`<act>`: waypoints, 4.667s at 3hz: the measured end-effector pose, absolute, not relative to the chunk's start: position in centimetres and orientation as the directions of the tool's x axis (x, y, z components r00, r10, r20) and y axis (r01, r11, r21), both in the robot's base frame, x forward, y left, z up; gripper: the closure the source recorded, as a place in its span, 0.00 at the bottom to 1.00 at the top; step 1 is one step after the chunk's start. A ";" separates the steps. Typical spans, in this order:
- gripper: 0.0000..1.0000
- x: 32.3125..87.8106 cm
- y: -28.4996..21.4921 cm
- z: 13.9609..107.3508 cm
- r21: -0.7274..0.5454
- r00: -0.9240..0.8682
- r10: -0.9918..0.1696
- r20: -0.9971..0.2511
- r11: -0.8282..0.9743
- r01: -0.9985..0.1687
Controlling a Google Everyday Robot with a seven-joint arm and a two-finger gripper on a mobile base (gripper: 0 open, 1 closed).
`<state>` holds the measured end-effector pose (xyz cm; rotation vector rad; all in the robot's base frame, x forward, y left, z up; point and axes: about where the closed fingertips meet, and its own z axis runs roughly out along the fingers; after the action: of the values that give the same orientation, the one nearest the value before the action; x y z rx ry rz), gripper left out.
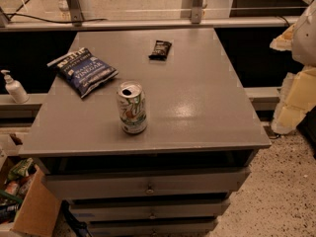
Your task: Knock 7up can over
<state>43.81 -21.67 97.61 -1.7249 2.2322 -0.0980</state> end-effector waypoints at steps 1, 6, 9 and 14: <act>0.00 43.8 -21.7 97.6 -0.245 -0.222 -0.953 -0.207 0.270 -0.931; 0.00 44.3 -5.9 86.4 -0.043 -0.032 -0.733 -0.680 0.083 -0.996; 0.00 47.2 -2.7 85.1 -0.102 0.048 -0.581 -0.813 0.061 -0.993; 0.64 51.7 7.0 84.6 -0.026 0.017 -0.319 -0.947 0.022 -0.999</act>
Offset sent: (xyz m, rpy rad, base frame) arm -0.0009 0.0237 -0.0396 0.2104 0.0309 -0.0208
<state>51.68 6.97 84.63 -1.4337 1.4389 1.0020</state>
